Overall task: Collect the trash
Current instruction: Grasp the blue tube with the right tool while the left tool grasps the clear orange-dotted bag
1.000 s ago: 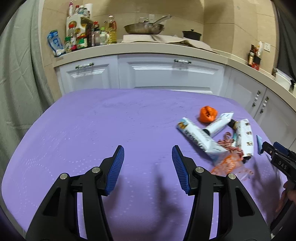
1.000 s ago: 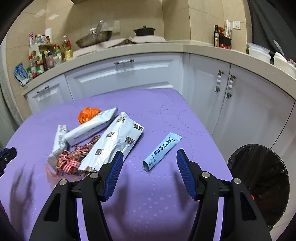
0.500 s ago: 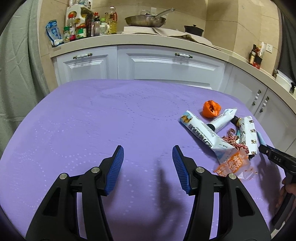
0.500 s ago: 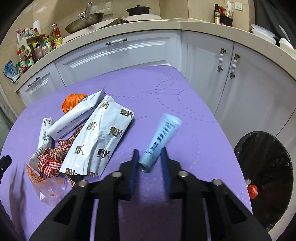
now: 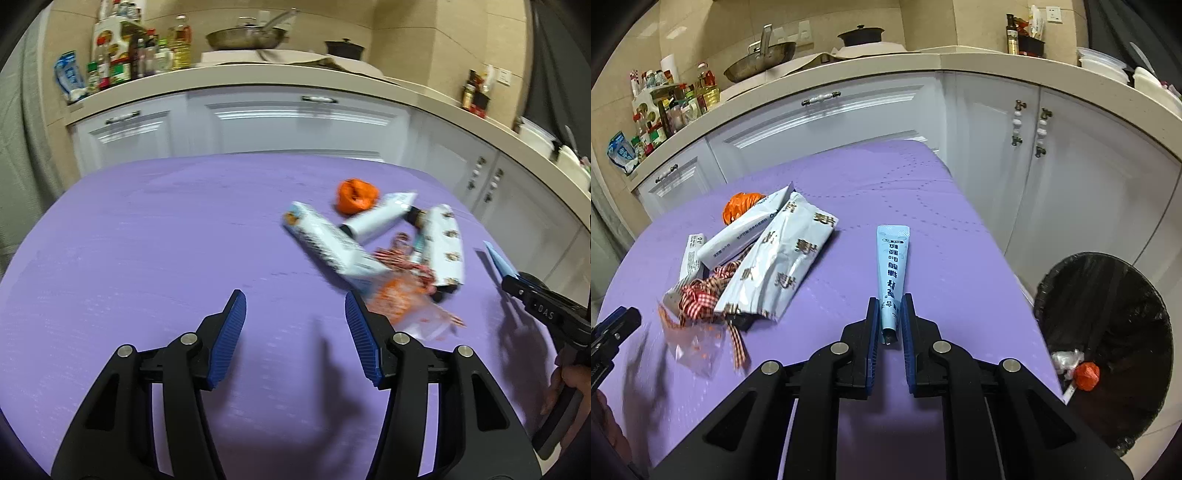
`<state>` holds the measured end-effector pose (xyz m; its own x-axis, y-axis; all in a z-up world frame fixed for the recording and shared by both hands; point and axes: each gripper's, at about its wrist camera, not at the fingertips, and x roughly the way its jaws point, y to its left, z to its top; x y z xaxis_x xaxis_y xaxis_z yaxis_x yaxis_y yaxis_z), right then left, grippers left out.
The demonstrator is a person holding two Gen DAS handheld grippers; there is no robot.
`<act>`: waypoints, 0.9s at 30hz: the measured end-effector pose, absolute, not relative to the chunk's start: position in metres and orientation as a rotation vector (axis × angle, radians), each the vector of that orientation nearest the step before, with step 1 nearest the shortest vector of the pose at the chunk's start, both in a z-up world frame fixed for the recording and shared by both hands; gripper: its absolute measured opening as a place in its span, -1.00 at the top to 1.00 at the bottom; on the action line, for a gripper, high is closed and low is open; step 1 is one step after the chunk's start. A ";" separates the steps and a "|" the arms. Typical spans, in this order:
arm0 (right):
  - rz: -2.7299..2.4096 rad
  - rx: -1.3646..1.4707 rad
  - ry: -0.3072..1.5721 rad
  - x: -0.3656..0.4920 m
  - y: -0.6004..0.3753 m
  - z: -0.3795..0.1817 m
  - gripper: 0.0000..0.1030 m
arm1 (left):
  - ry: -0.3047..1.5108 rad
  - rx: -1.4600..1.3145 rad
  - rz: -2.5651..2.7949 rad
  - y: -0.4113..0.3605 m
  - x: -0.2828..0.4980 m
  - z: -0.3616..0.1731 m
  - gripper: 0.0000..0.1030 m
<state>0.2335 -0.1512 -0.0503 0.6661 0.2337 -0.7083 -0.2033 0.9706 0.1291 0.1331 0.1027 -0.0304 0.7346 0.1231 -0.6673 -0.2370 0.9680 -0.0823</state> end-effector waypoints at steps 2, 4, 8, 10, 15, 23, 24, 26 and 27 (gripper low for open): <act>0.242 0.044 0.798 0.228 -0.159 -0.049 0.75 | 0.715 -0.164 0.175 0.092 0.133 -0.030 -0.22; 0.239 0.052 0.794 0.224 -0.166 -0.049 0.75 | 0.713 -0.151 0.154 0.079 0.134 -0.029 -0.22; 0.237 0.070 0.786 0.218 -0.181 -0.050 0.75 | 0.719 -0.114 0.126 0.056 0.139 -0.031 -0.28; 0.233 0.082 0.784 0.216 -0.188 -0.051 0.75 | 0.727 -0.105 0.122 0.047 0.142 -0.033 -0.29; 0.229 0.109 0.783 0.212 -0.206 -0.056 0.75 | 0.745 -0.069 0.124 0.025 0.152 -0.039 -0.35; 0.243 0.125 0.772 0.209 -0.218 -0.057 0.75 | 0.785 -0.043 0.148 0.014 0.163 -0.049 -0.38; 0.244 0.126 0.771 0.208 -0.219 -0.057 0.75 | 0.790 -0.046 0.150 0.014 0.163 -0.050 -0.29; 0.246 0.130 0.768 0.207 -0.221 -0.057 0.75 | 0.805 -0.054 0.148 0.016 0.165 -0.053 -0.09; 0.247 0.131 0.768 0.207 -0.221 -0.057 0.75 | 0.814 -0.058 0.146 0.017 0.165 -0.054 -0.05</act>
